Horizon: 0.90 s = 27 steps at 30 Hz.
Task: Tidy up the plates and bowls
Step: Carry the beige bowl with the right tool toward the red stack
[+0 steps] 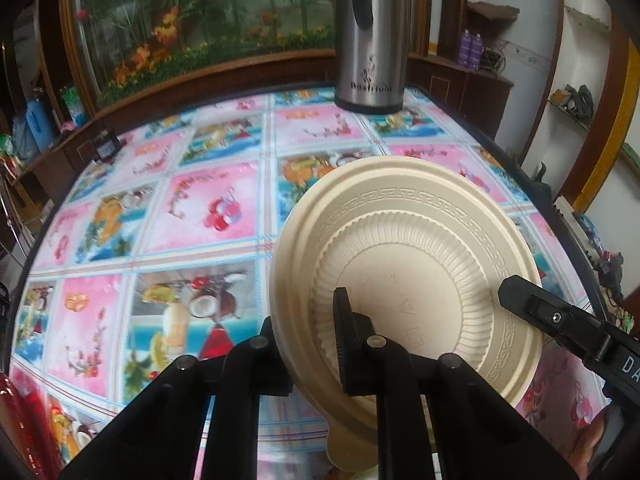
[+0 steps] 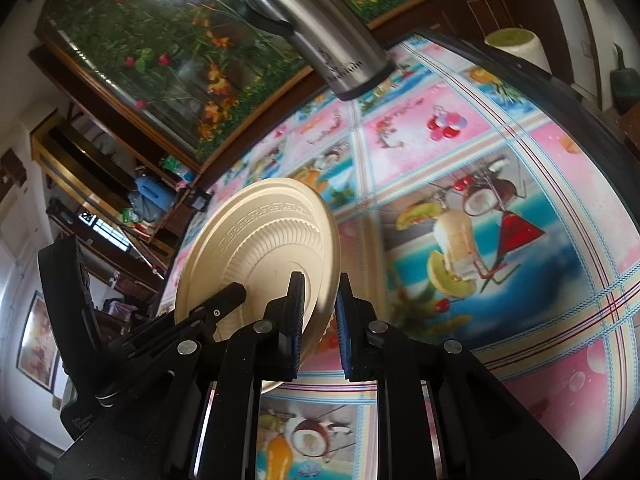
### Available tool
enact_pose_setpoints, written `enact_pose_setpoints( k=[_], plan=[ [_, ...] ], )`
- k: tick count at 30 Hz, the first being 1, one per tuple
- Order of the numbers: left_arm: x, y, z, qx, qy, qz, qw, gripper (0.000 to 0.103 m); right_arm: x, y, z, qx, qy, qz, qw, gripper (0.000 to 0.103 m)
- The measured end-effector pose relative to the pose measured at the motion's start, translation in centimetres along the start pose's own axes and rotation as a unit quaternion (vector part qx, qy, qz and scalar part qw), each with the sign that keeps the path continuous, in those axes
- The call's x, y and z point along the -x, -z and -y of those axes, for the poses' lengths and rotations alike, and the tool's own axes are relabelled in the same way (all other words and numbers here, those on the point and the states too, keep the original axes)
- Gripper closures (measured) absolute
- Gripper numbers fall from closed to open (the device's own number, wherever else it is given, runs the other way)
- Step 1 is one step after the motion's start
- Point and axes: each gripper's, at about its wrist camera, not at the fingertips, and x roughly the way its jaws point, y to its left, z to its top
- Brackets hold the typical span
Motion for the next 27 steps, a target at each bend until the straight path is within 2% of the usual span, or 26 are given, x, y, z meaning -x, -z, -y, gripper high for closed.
enact_pose_setpoints(
  k=[10, 17, 27],
  plan=[
    [4.1, 0.4, -2.7, 0.004, -0.031, 0.046, 0.9985, 0.089, 1.2, 1.8, -3.7, 0.020, -0.048, 0.032, 0.998, 0.089],
    [6.9, 1.3, -5.2, 0.017, -0.055, 0.070, 0.9959, 0.090, 0.9, 3.3, -6.5, 0.024, -0.075, 0.029, 0.996, 0.088],
    [11.2, 3.1, -8.8, 0.044, -0.075, 0.104, 0.9908, 0.090, 1.8, 5.0, -11.9, 0.064, -0.097, 0.024, 0.993, 0.088]
  ],
)
